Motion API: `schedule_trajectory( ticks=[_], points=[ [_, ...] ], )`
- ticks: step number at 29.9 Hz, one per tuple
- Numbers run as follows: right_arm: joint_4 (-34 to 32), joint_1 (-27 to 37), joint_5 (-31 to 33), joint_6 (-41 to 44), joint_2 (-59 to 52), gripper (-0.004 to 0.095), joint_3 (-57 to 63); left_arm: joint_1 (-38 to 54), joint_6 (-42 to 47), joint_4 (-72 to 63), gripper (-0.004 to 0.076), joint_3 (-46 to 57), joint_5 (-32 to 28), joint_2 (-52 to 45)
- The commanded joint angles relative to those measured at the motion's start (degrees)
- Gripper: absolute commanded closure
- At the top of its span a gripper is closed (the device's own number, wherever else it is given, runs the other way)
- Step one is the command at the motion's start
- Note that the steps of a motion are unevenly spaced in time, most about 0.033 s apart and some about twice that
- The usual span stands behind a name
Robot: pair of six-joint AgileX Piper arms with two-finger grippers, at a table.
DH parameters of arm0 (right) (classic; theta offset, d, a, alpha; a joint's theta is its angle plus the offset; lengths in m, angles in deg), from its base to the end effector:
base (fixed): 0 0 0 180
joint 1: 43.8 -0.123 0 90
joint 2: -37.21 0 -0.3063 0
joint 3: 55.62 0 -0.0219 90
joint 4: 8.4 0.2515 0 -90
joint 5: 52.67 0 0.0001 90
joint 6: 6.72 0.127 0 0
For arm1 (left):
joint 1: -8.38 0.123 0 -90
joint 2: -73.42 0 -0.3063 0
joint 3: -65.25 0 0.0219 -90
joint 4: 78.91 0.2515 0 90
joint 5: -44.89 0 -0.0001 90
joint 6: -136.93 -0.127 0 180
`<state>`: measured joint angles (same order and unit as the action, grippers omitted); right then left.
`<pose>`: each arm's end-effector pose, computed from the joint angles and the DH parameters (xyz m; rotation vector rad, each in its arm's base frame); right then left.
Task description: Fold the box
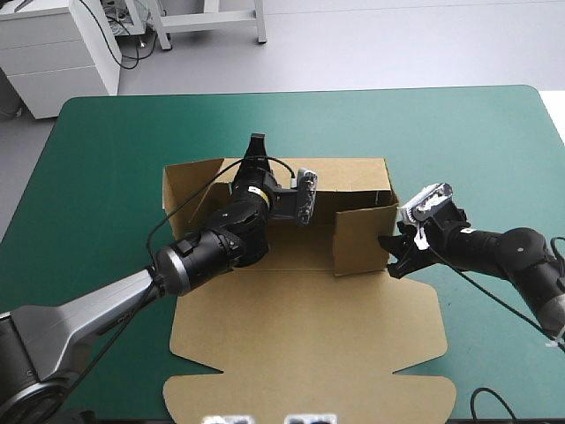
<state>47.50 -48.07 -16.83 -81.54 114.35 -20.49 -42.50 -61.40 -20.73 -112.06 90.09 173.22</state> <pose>0.2470 0.0803 0.2690 -0.7984 2.1133 0.4040 0.2989 -0.2460 0.3261 1.7292 1.4446 0.8832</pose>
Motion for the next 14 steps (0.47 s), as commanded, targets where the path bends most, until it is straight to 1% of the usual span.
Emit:
schedule_trajectory(
  ticks=[1, 4, 7, 12, 14],
  points=[
    [2.9, 0.4, 1.3, -2.2, -1.7, 0.029, -1.5, -0.2, 0.9, -2.7, 0.0731, -0.6, 0.0, -1.6],
    [3.6, 0.4, 3.0, -3.3, -1.7, 0.0288, -1.5, -0.2, 0.9, -2.7, 0.0731, -0.6, 0.0, -1.6],
    [4.6, 0.4, 2.3, -4.2, -1.6, 0.0287, -1.5, -0.2, 0.9, -2.7, 0.0731, -0.6, 0.0, -1.6],
    [12.4, 0.4, 1.9, -11.1, -0.2, 0.0287, -1.5, -0.4, 0.9, -2.7, 0.0731, -0.6, -0.1, -1.6],
    [14.0, -0.3, 1.4, -13.2, 1.3, 0.0287, -1.5, -0.4, 0.9, -2.7, 0.0731, -0.6, 0.0, -1.6]
  ],
)
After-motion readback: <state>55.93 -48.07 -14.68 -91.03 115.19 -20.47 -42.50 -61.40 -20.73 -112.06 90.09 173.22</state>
